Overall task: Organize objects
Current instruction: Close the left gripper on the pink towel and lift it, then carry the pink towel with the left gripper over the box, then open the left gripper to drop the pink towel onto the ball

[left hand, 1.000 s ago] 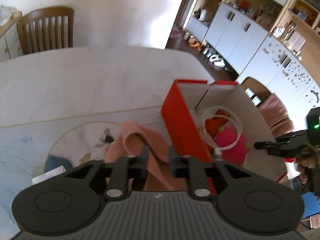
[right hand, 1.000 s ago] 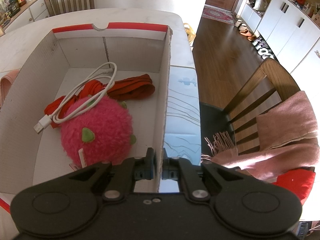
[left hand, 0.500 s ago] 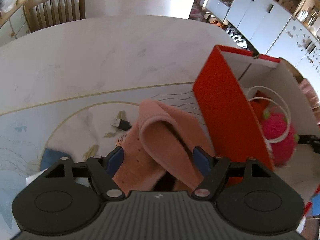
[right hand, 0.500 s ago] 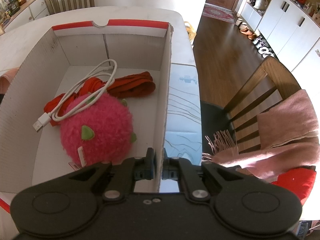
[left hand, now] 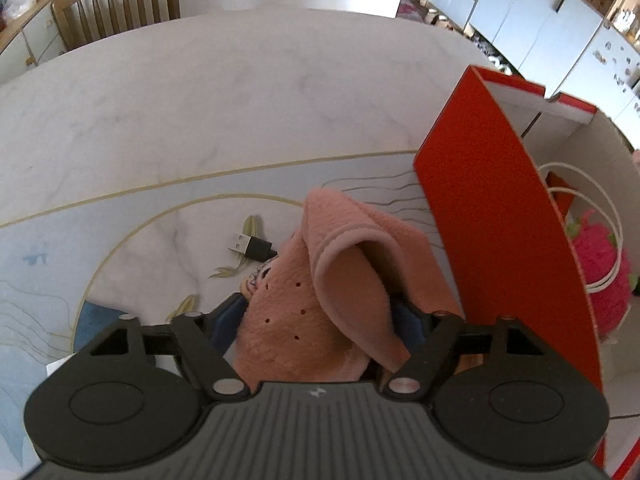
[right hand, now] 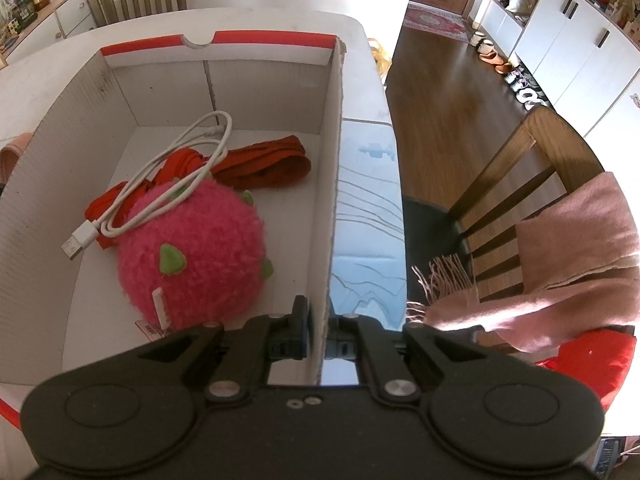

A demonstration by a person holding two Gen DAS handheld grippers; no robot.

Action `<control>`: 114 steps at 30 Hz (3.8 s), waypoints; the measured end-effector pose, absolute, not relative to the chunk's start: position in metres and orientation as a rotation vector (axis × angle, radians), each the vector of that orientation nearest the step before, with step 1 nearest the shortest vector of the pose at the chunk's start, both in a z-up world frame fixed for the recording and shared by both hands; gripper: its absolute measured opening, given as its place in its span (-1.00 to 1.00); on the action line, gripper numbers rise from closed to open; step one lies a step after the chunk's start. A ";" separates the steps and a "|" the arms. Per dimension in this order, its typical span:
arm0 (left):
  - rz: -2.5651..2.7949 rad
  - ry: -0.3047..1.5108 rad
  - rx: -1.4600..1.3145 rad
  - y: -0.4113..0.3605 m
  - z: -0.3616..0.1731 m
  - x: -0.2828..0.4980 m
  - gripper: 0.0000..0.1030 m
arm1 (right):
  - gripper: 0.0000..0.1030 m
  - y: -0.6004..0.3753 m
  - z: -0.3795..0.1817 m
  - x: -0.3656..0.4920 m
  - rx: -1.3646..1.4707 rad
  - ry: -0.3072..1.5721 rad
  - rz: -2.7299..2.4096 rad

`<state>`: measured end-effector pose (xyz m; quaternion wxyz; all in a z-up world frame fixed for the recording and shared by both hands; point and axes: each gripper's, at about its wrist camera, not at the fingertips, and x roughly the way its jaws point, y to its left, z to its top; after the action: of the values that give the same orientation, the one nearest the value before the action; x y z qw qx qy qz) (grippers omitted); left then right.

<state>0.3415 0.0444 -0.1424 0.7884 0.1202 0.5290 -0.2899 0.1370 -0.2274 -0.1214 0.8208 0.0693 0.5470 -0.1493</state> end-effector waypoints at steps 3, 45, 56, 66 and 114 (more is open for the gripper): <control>-0.637 1.136 0.229 0.049 -0.135 0.338 -0.02 | -0.91 -0.227 -0.121 0.137 0.147 1.165 -0.318; -1.047 0.781 -0.022 0.051 0.083 0.262 -0.61 | -0.92 -0.224 -0.123 0.137 0.134 1.163 -0.305; -1.220 0.848 0.136 -0.036 0.061 0.236 -0.61 | -0.92 -0.224 -0.123 0.137 0.135 1.163 -0.303; -1.236 0.997 0.263 -0.074 -0.011 0.230 -0.61 | -0.92 -0.224 -0.124 0.138 0.146 1.162 -0.295; -1.147 1.042 0.307 -0.035 -0.030 0.222 0.32 | -0.92 -0.226 -0.128 0.135 0.145 1.167 -0.293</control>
<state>0.2224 -0.0354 -0.0298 0.7038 0.1382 0.4686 -0.5157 0.1348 -0.2259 -0.1276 0.8221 0.0680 0.5482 -0.1378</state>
